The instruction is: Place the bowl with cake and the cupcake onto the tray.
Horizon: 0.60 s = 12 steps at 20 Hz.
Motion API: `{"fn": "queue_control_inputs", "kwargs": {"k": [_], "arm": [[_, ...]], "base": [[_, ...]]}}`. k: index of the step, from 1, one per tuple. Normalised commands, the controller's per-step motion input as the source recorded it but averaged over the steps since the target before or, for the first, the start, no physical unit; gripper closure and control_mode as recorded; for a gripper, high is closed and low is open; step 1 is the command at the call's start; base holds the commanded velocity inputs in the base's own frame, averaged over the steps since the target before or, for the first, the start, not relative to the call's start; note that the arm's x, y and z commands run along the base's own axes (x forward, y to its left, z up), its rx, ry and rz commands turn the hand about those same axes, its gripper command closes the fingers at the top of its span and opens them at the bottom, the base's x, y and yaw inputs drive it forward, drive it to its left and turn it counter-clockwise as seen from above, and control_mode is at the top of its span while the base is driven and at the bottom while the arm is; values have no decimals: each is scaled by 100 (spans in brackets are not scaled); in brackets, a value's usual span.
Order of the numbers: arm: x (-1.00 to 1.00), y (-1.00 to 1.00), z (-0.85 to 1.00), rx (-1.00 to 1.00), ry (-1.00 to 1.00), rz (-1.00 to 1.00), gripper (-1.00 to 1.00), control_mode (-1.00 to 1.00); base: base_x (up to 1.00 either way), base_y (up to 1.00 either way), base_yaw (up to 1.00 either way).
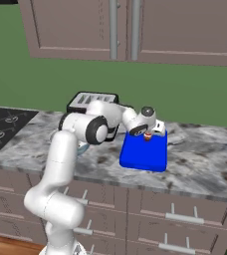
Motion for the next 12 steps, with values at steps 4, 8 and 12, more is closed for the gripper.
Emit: {"fn": "queue_control_inputs", "kwargs": {"k": [4,8,12], "arm": [[0,0,9,0,0,2,-100,-100],[0,0,16,0,0,7,-100,-100],[-1,0,19,0,0,7,-100,-100]], "base": [[0,0,0],[0,0,0],[0,0,0]]}}
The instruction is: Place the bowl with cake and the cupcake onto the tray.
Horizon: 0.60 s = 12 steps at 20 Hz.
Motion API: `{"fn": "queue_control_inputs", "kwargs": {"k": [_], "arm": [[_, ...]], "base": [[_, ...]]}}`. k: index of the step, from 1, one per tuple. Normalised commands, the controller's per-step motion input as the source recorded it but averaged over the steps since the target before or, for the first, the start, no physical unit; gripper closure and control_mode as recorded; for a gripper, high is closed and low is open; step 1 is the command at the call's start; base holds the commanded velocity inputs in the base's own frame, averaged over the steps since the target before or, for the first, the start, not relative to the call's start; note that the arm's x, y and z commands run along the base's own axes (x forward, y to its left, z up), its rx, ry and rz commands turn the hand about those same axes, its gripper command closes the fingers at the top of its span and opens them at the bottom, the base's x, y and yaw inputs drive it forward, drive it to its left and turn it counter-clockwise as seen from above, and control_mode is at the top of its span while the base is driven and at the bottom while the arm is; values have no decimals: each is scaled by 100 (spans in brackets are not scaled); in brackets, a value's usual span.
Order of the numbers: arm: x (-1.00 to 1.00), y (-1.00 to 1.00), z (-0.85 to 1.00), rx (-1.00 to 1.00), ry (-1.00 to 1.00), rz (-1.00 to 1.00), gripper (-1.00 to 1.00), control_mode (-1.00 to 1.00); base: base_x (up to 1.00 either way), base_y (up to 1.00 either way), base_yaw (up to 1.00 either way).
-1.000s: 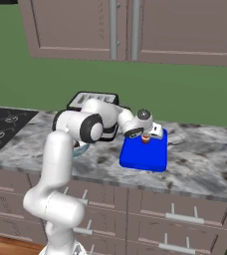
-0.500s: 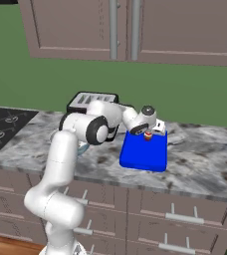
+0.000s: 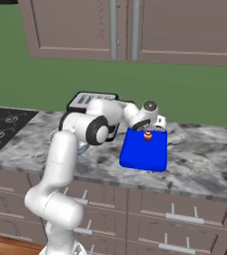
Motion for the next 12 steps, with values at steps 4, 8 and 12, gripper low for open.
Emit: {"fn": "queue_control_inputs", "kwargs": {"k": [4,8,12], "arm": [[-34,2,48,0,-3,4,-100,-100],[-57,17,44,0,-6,1,-100,-100],[-66,36,27,1,-4,1,-100,-100]], "base": [[0,0,0],[0,0,0],[0,0,0]]}}
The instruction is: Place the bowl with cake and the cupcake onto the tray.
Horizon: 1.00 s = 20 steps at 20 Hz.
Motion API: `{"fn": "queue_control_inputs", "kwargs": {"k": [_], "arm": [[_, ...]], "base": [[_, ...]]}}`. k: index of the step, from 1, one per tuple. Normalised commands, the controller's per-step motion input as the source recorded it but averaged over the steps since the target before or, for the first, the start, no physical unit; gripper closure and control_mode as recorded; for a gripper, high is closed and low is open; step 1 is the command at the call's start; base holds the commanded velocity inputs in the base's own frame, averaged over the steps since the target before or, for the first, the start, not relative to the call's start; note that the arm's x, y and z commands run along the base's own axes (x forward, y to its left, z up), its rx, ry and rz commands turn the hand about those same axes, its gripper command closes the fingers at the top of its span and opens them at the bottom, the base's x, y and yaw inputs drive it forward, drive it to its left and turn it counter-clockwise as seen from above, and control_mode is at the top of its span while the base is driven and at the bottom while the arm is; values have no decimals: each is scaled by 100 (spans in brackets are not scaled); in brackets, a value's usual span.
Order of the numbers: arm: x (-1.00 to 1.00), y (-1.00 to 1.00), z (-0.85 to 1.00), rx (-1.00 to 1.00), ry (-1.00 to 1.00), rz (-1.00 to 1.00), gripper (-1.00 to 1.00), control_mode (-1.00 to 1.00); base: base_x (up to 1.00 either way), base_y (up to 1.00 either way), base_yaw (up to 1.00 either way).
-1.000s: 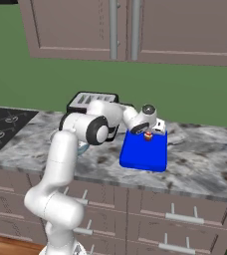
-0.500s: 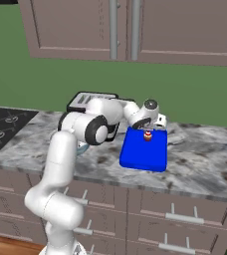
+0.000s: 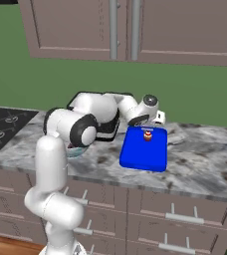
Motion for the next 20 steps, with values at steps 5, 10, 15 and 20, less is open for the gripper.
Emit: {"fn": "queue_control_inputs", "kwargs": {"k": [5,10,15,20], "arm": [[-71,55,14,6,0,5,-100,-100],[-72,51,17,5,0,6,-100,-100],[-57,46,27,5,0,4,-100,-100],[-23,53,6,10,3,5,-100,-100]], "base": [[0,0,0],[0,0,0],[0,0,0],[0,0,0]]}}
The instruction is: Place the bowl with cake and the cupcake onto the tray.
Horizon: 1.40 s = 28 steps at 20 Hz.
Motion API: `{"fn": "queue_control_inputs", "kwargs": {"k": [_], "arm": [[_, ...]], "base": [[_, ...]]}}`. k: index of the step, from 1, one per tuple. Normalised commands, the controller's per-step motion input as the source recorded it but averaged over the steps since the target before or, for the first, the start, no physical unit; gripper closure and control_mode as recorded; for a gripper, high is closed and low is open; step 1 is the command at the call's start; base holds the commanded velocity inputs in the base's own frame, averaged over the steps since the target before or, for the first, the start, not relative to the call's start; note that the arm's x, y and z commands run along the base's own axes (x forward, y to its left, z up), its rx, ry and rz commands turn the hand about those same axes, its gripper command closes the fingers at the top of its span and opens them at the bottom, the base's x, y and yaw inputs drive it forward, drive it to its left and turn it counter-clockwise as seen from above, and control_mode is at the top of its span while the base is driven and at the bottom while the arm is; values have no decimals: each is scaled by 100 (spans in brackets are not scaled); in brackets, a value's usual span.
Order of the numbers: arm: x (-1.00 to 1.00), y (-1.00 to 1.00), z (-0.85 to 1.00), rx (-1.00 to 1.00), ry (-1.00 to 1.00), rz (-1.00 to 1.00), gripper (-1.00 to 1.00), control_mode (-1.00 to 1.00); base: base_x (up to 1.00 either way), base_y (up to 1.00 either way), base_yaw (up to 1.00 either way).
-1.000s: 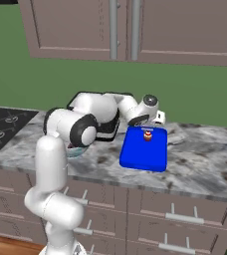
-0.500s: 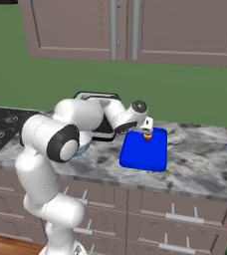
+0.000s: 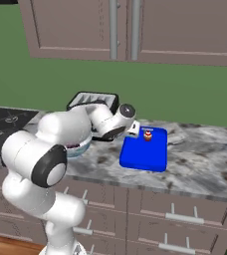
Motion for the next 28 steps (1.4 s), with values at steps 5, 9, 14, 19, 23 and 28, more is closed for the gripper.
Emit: {"fn": "queue_control_inputs", "kwargs": {"k": [5,9,14,19,23,28], "arm": [[-19,55,0,10,7,6,-100,-100],[-20,52,0,6,7,7,-100,-100],[-13,49,-1,4,6,7,-100,-100],[0,38,-12,5,8,8,-100,-100],[0,26,-33,10,12,7,-100,-100],[4,23,-35,11,14,6,-100,-100]], "base": [[0,0,0],[0,0,0],[0,0,0],[0,0,0],[0,0,0],[0,0,0]]}}
